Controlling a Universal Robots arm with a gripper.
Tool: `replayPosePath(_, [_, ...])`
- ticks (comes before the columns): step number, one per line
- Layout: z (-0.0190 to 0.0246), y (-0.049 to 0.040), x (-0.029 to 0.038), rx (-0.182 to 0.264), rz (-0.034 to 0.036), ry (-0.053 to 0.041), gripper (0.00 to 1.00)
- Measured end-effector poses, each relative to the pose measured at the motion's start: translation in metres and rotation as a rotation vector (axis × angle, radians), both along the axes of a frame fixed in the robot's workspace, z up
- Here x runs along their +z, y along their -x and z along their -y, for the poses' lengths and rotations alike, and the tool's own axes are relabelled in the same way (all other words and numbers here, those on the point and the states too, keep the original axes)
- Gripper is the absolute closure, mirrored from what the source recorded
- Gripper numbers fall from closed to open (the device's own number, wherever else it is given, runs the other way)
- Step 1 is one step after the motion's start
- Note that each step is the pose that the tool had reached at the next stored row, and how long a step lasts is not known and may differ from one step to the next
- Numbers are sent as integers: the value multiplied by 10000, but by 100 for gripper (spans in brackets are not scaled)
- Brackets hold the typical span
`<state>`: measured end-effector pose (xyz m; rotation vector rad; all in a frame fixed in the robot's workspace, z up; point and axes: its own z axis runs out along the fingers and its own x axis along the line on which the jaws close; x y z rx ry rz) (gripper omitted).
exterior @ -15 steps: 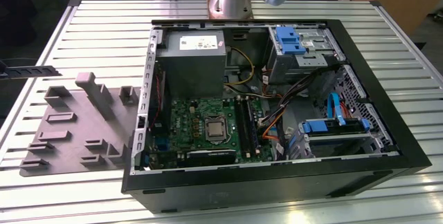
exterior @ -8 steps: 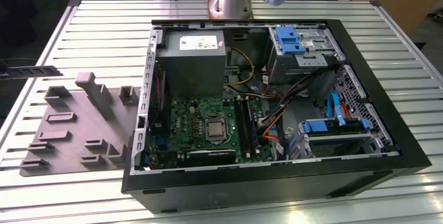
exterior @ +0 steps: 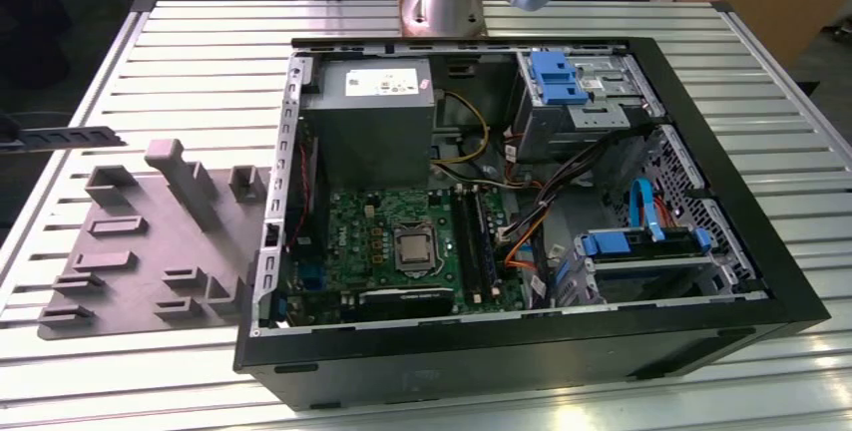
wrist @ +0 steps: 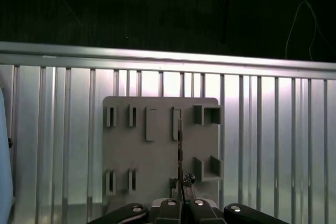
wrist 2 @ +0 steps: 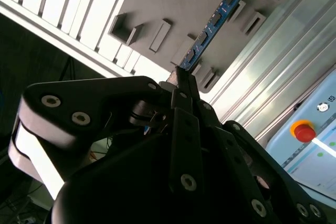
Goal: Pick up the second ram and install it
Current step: 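Pick up the second ram and move it above second insertion slot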
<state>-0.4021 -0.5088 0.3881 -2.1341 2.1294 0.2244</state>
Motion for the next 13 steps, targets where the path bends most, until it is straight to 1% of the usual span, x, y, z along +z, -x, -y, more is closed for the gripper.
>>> replayPosePath(13, [0,-69,0,0,0,0,88])
